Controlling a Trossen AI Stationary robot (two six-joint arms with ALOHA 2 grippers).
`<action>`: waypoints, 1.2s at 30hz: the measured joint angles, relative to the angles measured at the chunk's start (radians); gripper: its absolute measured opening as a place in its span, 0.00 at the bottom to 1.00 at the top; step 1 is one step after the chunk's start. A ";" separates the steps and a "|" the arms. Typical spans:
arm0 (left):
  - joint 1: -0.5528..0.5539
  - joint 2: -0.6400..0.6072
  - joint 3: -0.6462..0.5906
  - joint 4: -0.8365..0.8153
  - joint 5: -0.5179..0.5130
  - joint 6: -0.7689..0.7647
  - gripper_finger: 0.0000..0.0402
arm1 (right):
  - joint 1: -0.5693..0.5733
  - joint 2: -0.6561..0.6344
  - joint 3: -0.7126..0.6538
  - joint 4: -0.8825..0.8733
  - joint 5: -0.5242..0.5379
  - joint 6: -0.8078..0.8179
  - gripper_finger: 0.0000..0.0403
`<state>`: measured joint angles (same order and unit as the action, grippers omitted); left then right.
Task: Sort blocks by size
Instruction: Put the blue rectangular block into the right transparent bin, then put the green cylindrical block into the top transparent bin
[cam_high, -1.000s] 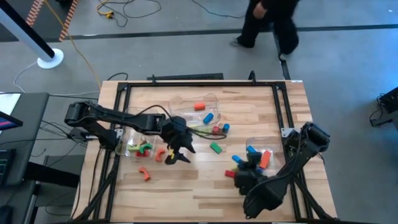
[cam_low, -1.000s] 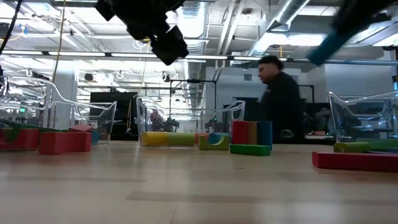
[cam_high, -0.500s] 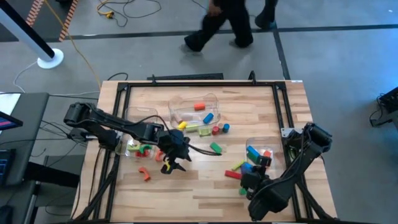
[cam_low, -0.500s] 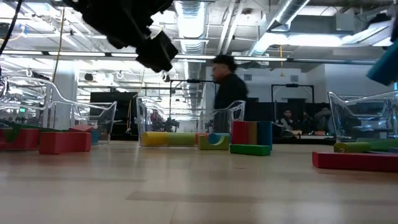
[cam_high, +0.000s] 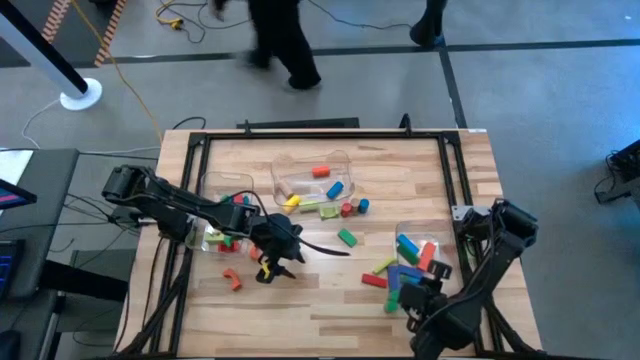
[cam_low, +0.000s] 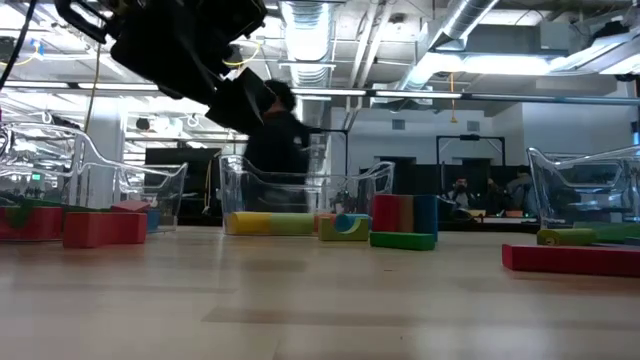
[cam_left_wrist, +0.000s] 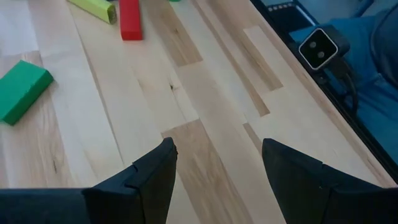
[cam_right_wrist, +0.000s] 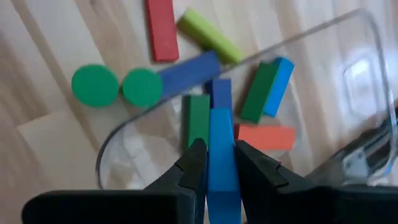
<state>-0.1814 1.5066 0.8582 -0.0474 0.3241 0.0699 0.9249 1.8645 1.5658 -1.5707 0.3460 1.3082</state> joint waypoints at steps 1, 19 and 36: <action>0.000 0.000 -0.009 0.020 0.000 -0.003 0.57 | 0.005 0.000 0.000 0.000 -0.014 0.017 0.24; -0.095 0.000 -0.119 0.301 -0.045 -0.005 0.57 | 0.002 0.000 0.000 0.000 -0.090 0.083 0.29; -0.169 0.000 -0.119 0.366 -0.155 -0.004 0.57 | 0.002 0.000 0.000 0.000 -0.082 0.064 0.47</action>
<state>-0.3501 1.5070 0.7395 0.3186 0.1688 0.0661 0.9268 1.8645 1.5658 -1.5711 0.2643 1.3726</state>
